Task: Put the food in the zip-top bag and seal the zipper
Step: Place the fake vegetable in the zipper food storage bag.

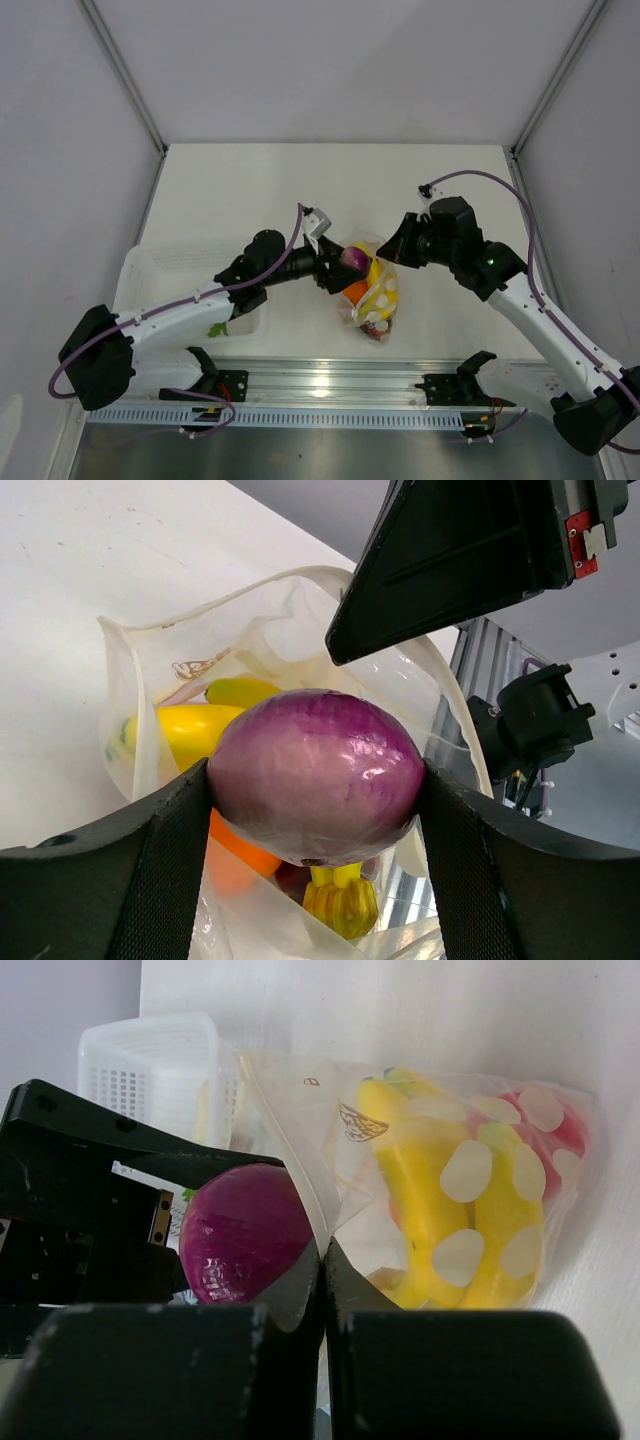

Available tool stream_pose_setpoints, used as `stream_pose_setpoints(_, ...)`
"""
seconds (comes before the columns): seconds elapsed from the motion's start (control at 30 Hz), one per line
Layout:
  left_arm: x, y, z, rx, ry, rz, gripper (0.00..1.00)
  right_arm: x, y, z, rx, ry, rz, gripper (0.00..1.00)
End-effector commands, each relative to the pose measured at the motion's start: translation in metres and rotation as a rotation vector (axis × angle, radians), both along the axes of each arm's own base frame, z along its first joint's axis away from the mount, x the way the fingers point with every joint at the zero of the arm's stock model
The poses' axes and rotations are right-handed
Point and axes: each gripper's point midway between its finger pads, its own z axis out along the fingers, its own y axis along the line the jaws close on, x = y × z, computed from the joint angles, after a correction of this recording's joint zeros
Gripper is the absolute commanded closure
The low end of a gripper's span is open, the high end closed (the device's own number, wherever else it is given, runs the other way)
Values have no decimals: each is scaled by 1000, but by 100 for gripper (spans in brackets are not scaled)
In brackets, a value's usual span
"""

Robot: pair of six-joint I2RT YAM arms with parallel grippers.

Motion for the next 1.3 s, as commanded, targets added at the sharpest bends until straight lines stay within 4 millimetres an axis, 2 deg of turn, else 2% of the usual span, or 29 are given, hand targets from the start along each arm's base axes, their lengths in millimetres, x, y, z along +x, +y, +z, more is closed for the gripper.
stream_pose_setpoints(0.0, 0, 3, 19, -37, -83, 15, 42, 3, 2, 24, 59, -64, -1, 100)
stream_pose_setpoints(0.03, 0, 5, 23, -44, -91, 23, 31, 3, 2, 24, 61, -64, 1, 100)
stream_pose_setpoints(0.1, 0, 7, 28, -49, -100, 29, 23, 3, 3, 24, 62, -63, 4, 100)
stream_pose_setpoints(0.17, 0, 10, 37, -54, -122, 36, 9, 3, 3, 25, 62, -64, 4, 100)
stream_pose_setpoints(0.23, 0, 12, 51, -57, -147, 39, 1, 2, 3, 25, 62, -64, 8, 100)
stream_pose_setpoints(0.37, 0, 14, 72, -61, -182, 44, 0, 2, 3, 25, 64, -62, 10, 100)
stream_pose_setpoints(0.5, 0, 13, 74, -48, -180, 33, 1, 2, 3, 23, 62, -60, 12, 100)
stream_pose_setpoints(0.57, 0, 20, 77, -78, -183, 70, 0, 2, 3, 23, 62, -60, 12, 100)
stream_pose_setpoints(0.6, 1, 28, 88, -107, -199, 108, 0, 1, 3, 23, 61, -61, 13, 100)
stream_pose_setpoints(0.7, 2, 42, 103, -117, -189, 172, 0, 1, 3, 22, 55, -64, 18, 100)
stream_pose_setpoints(0.8, 13, 68, 114, -72, -154, 318, 1, 1, 3, 22, 50, -65, 25, 100)
stream_pose_setpoints(0.83, 22, 83, 116, -62, -133, 412, 1, 1, 3, 22, 49, -65, 31, 100)
stream_pose_setpoints(0.9, 25, 100, 115, -35, -96, 471, 0, 1, 3, 22, 46, -67, 35, 100)
stream_pose_setpoints(1.0, 33, 138, 107, -26, -1, 607, 1, 0, 4, 20, 40, -66, 45, 100)
stream_pose_setpoints(1.03, 39, 156, 94, -3, 61, 678, 1, 0, 4, 19, 36, -66, 46, 100)
stream_pose_setpoints(1.13, 46, 197, 84, -12, 134, 828, 0, 0, 4, 17, 29, -65, 51, 100)
stream_pose_setpoints(1.17, 42, 209, 69, 19, 178, 870, 1, 0, 4, 16, 28, -62, 52, 100)
stream_pose_setpoints(1.27, 43, 245, 41, 60, 280, 1022, 0, 0, 3, 13, 20, -63, 53, 100)
